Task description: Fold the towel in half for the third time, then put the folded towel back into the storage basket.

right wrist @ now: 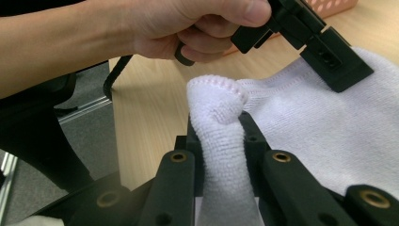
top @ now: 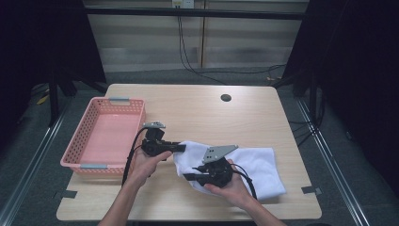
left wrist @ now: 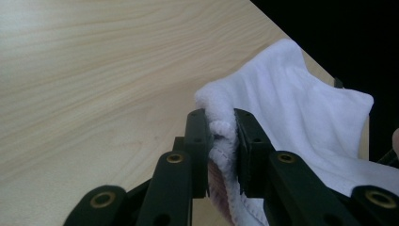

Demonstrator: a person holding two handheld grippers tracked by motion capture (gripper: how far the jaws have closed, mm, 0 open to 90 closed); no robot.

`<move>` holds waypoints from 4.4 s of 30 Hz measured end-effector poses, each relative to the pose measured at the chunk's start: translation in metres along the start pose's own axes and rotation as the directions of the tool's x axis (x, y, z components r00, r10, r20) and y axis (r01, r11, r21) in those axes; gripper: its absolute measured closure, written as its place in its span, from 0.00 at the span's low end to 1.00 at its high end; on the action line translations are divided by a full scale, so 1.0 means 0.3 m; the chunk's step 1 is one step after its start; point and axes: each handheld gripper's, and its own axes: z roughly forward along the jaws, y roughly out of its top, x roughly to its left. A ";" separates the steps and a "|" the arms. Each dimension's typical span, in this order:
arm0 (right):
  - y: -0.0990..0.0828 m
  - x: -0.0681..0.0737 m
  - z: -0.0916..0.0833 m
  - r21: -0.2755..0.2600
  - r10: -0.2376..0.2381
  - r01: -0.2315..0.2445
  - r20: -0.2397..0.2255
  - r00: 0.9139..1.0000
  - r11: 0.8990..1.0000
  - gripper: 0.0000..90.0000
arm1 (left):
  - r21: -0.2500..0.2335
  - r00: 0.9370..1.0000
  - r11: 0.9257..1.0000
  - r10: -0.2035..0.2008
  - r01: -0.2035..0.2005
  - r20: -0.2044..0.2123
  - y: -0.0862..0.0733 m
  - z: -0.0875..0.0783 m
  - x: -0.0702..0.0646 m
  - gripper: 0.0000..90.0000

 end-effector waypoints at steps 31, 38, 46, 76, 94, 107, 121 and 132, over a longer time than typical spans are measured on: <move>0.273 0.122 0.091 -0.193 -0.076 0.070 -0.024 0.997 0.979 0.90 | -0.106 0.988 0.994 0.021 -0.037 -0.153 0.146 -0.325 -0.056 0.86; 0.142 0.052 0.041 -0.184 0.023 -0.017 0.031 0.999 0.983 0.89 | -0.050 0.985 0.997 0.051 -0.060 -0.164 0.151 -0.156 -0.064 0.85; 0.022 0.042 -0.059 -0.205 0.065 -0.039 0.123 0.990 0.978 0.89 | 0.024 0.988 0.994 0.106 -0.104 -0.110 0.169 0.023 -0.132 0.85; -0.227 -0.067 -0.273 -0.084 0.167 -0.148 0.298 0.940 0.985 0.41 | -0.002 0.994 0.998 0.056 -0.056 -0.090 0.143 0.218 -0.153 0.53; -0.041 -0.334 -0.015 0.015 0.188 -0.216 0.433 0.882 0.976 0.37 | 0.151 0.978 0.969 0.204 -0.193 -0.054 -0.215 -0.016 -0.236 0.57; -0.206 -0.391 -0.097 0.067 0.182 -0.243 0.481 0.858 0.968 0.46 | 0.181 0.985 0.973 0.156 -0.141 -0.077 -0.321 -0.067 -0.239 0.39; -0.189 -0.414 -0.049 0.054 0.209 -0.239 0.327 0.922 0.969 0.18 | 0.154 0.979 0.974 0.183 -0.168 -0.086 -0.345 -0.077 -0.253 0.26; -0.201 -0.442 -0.031 0.069 0.254 -0.276 0.230 0.939 0.959 0.18 | 0.211 0.983 0.966 0.171 -0.152 -0.072 -0.337 -0.029 -0.234 0.19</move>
